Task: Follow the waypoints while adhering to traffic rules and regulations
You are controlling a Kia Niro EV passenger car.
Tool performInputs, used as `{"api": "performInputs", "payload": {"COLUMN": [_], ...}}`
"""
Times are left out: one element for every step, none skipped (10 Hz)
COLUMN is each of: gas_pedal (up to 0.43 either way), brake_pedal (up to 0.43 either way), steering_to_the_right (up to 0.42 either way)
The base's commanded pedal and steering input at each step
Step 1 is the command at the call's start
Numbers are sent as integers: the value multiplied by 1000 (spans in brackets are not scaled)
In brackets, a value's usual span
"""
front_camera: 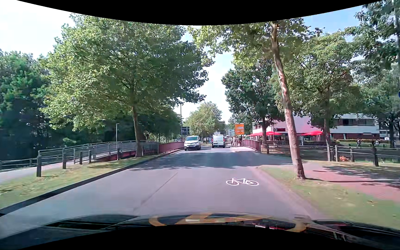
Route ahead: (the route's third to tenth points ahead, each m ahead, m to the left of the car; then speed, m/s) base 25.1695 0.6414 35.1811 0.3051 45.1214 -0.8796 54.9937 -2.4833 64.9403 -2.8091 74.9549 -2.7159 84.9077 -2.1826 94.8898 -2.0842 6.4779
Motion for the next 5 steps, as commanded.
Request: {"api": "performInputs", "payload": {"gas_pedal": [0, 0, 8, 8, 8], "brake_pedal": [0, 0, 0, 0, 0], "steering_to_the_right": [11, 9, 8, 6, 6]}}
